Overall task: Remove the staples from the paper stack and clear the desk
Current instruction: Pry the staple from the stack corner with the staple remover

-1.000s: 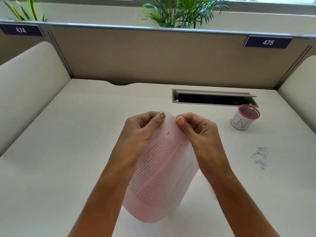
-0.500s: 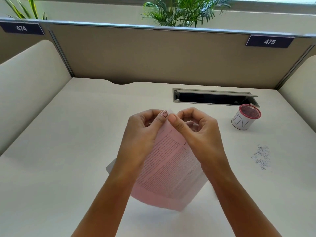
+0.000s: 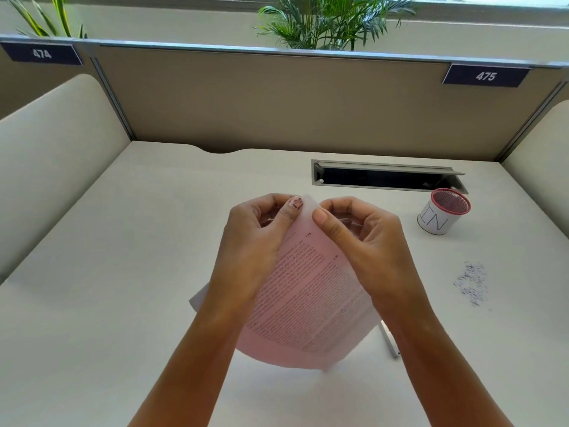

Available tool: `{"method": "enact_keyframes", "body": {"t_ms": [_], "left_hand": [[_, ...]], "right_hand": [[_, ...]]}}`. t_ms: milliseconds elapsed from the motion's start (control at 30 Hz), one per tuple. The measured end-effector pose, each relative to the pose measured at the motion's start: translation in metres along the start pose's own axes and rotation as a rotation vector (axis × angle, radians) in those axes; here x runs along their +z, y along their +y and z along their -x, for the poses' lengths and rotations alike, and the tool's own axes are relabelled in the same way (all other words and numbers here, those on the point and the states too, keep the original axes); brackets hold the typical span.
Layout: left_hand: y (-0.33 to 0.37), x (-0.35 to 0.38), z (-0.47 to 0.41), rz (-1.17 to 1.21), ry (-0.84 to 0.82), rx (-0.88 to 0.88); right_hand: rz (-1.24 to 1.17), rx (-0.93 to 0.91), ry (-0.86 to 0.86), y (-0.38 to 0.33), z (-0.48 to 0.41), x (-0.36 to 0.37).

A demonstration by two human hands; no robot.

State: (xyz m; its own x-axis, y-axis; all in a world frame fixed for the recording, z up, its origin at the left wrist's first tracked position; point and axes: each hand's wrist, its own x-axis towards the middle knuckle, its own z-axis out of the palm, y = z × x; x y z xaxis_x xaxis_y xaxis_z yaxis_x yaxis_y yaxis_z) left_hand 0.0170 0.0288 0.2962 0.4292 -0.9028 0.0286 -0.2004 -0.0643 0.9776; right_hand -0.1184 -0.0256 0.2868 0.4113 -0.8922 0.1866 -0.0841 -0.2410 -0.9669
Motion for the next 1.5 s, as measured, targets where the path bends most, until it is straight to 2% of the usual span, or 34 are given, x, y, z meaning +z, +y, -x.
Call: {"method": "enact_keyframes", "body": {"t_ms": [200, 367, 467, 633, 733, 900, 1033, 1367, 1500], "left_hand": [[0.0, 0.0, 0.0, 0.033, -0.019, -0.007], [0.004, -0.005, -0.001, -0.047, -0.078, 0.122], [0.003, -0.005, -0.005, -0.122, -0.022, 0.201], [0.001, -0.004, -0.007, -0.066, 0.029, 0.354], [-0.006, -0.001, -0.006, -0.153, 0.177, 0.519], [-0.014, 0.001, -0.005, -0.358, 0.458, 0.977], [-0.019, 0.002, -0.005, -0.359, 0.621, 1.146], [-0.014, 0.0, -0.008, -0.395, 0.682, 1.25], [-0.016, 0.001, -0.008, -0.404, 0.691, 1.209]], "right_hand": [[-0.002, -0.009, -0.011, 0.002, 0.0, -0.005], [0.016, -0.052, 0.034, 0.0, 0.002, -0.004], [0.055, -0.159, 0.083, 0.0, 0.002, -0.003], [0.093, -0.349, 0.143, 0.003, 0.0, -0.001], [0.226, -0.564, 0.258, 0.007, 0.0, -0.001], [0.388, -0.891, 0.397, 0.014, 0.0, 0.0], [0.428, -1.073, 0.482, 0.02, -0.001, 0.001], [0.48, -1.096, 0.596, 0.02, -0.003, 0.004], [0.477, -1.074, 0.605, 0.021, -0.004, 0.005]]}}
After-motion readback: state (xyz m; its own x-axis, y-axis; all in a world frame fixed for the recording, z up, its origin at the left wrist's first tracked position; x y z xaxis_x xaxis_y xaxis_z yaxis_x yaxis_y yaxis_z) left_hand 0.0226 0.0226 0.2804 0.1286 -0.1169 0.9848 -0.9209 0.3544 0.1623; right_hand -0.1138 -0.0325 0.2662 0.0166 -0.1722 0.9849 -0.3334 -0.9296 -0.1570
